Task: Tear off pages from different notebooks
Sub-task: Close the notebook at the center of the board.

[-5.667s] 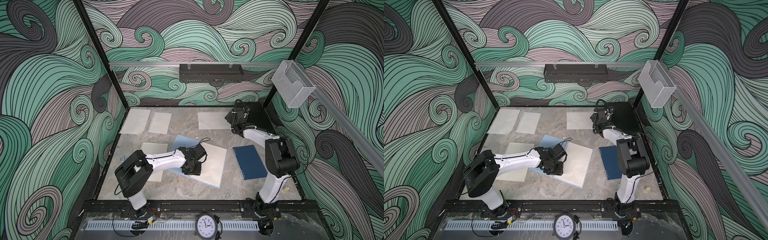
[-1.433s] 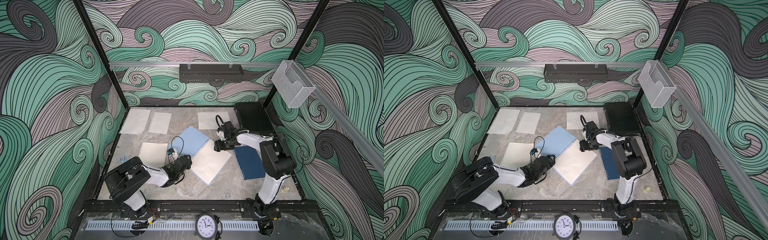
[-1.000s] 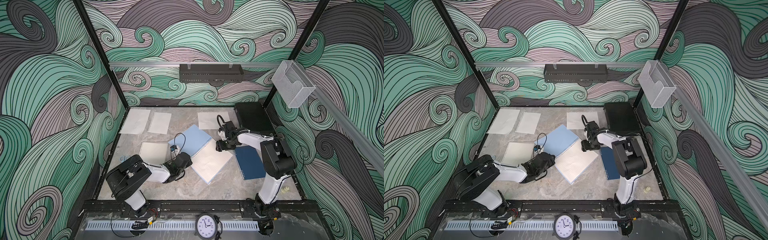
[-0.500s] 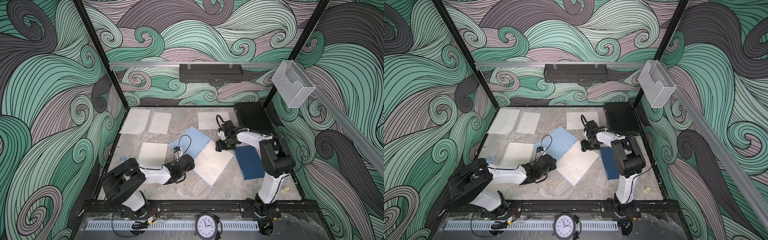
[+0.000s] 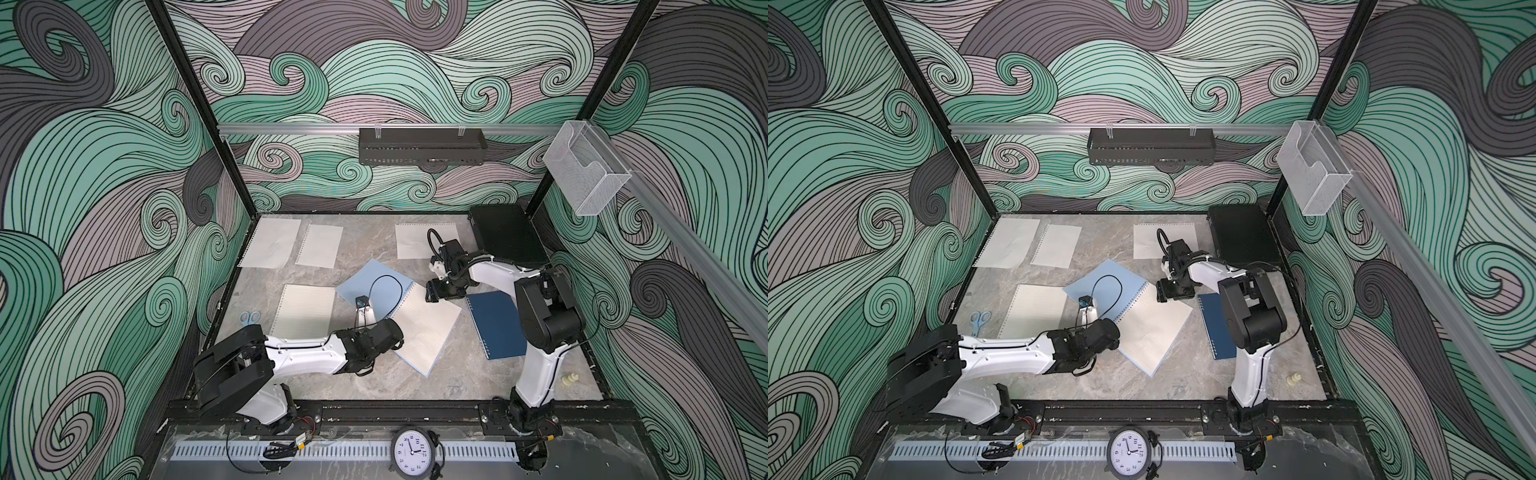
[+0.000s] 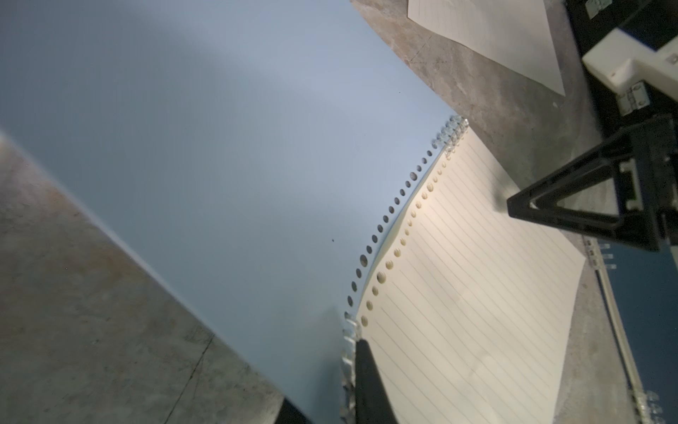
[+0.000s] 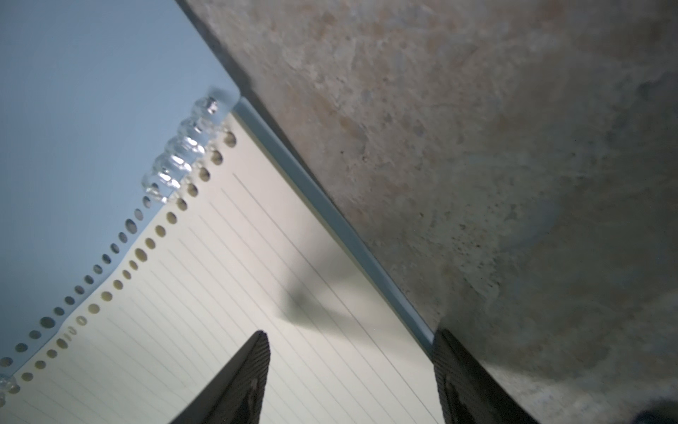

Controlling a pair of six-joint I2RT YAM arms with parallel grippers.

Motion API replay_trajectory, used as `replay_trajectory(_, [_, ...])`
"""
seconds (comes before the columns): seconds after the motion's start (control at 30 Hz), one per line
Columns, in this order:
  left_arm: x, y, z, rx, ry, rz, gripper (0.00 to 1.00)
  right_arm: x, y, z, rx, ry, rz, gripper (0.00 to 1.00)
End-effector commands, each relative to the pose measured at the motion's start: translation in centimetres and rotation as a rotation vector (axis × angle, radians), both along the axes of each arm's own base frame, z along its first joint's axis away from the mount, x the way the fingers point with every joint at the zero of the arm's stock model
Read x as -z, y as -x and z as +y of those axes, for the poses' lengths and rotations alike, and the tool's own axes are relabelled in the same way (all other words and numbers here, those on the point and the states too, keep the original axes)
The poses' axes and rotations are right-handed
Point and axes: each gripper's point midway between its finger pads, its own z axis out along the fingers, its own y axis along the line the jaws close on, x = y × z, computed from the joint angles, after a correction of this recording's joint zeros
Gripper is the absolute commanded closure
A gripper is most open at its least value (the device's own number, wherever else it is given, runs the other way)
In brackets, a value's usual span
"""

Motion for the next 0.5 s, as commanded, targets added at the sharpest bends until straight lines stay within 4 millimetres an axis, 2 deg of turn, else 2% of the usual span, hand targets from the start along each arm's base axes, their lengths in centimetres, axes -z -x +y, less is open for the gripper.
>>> replay_trajectory(0.0, [-0.6, 0.6, 0.6, 0.045, -0.195, -0.037, 1.0, 2.5, 2.1, 0.5, -0.019, 0.002, 0.109, 0.29])
replay_trajectory(0.3, [-2.4, 2.8, -1.1, 0.137, -0.559, -0.148, 1.0, 2.0, 1.2, 1.7, -0.03, -0.048, 0.094, 0.27])
replay_trajectory(0.47, [-3.1, 3.8, -2.4, 0.161, -0.741, -0.21, 1.0, 0.6, 0.8, 3.0, -0.022, -0.137, 0.067, 0.24])
